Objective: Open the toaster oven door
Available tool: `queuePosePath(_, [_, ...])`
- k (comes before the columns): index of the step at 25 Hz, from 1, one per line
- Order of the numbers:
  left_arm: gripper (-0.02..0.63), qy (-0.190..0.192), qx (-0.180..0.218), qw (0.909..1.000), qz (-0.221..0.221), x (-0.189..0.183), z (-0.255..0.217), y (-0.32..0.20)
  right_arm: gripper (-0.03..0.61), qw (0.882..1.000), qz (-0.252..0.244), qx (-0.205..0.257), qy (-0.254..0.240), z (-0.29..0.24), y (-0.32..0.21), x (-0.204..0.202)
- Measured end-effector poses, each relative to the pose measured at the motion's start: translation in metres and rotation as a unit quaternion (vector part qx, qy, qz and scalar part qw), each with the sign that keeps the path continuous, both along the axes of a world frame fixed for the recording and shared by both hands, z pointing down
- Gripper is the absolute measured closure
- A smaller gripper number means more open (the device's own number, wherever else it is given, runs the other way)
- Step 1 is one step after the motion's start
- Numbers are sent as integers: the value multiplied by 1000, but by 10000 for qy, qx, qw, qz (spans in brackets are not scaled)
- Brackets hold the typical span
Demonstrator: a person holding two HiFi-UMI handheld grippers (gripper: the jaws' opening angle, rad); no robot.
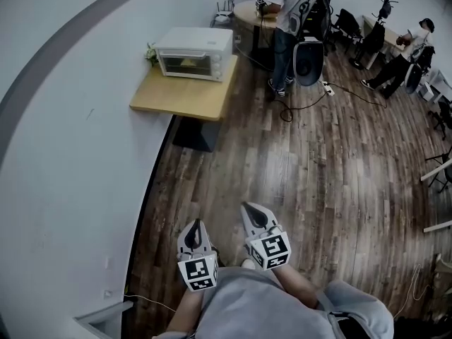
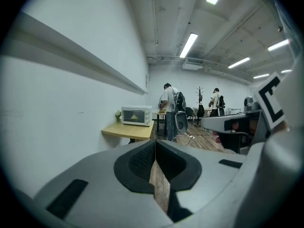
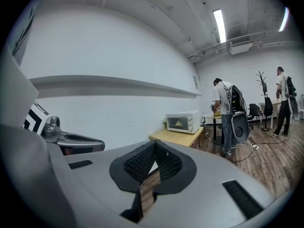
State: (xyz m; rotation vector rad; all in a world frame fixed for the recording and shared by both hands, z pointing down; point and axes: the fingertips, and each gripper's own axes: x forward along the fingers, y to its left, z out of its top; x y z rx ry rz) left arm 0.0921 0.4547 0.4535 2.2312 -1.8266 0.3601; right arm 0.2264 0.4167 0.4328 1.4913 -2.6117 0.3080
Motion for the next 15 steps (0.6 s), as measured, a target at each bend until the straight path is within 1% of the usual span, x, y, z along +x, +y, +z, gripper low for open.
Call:
queuePosePath(3, [609, -3, 83, 9999, 79, -11, -2, -29, 578, 10000, 56, -18, 0, 4, -25, -12])
queuePosePath(8, [609, -3, 177, 9998, 128, -44, -7, -85, 578, 9999, 96, 50, 12, -2, -78, -47])
queuePosePath(15, [609, -43, 250, 9995, 191, -112, -14, -153, 578, 9997, 221, 118, 69, -11, -152, -109])
